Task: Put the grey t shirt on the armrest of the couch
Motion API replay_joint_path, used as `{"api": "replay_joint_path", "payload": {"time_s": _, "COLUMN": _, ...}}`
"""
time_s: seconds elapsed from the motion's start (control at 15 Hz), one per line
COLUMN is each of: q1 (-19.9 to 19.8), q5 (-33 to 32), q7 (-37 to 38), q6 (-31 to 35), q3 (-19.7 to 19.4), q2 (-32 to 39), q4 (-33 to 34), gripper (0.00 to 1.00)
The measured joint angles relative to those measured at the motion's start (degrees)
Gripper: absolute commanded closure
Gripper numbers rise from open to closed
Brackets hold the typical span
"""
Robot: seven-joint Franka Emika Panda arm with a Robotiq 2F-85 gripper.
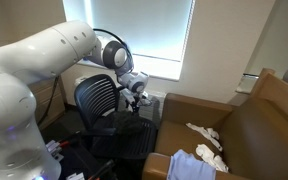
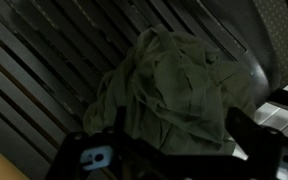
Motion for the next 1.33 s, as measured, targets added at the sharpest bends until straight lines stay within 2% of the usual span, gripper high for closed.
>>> {"api": "replay_joint_path", "payload": {"time_s": 0.4, "q1": -0.4, "q5": 1.2, "q7": -4.9, "q6": -1.0, "q3": 1.9, "q2": 7.1, "q4": 6.1, "gripper": 0.00}}
{"api": "replay_joint_path", "payload": {"time_s": 0.67, "q1": -0.4, "q5": 1.1, "q7": -7.9, "q6": -4.7, "q3": 2.2, "q2": 11.7, "q4": 11.8, "gripper": 0.00}}
{"api": "replay_joint_path", "payload": {"time_s": 0.73, "q1": -0.4, "q5": 1.1, "q7": -8.5, "q6": -6.1, "q3": 2.2, "q2": 12.5, "q4": 13.1, "gripper": 0.25}}
{"api": "replay_joint_path", "payload": {"time_s": 0.8, "q1": -0.4, "q5": 1.1, "q7": -8.9, "q6": -7.5, "q3": 2.2, "q2": 13.4, "q4": 14.4, "gripper": 0.26}}
{"api": "replay_joint_path", "payload": {"time_s": 1.0, "q1": -0.4, "q5": 1.1, "q7": -10.1, "q6": -11.1, "q3": 2.2, "q2": 15.5, "q4": 17.8, "gripper": 0.48}}
{"api": "replay_joint_path", "payload": {"time_s": 1.33, "q1": -0.4, "q5": 1.1, "q7": -11.0, "q6": -12.3, "q3": 2.2, "q2": 15.6, "q4": 18.1, "gripper": 0.82}}
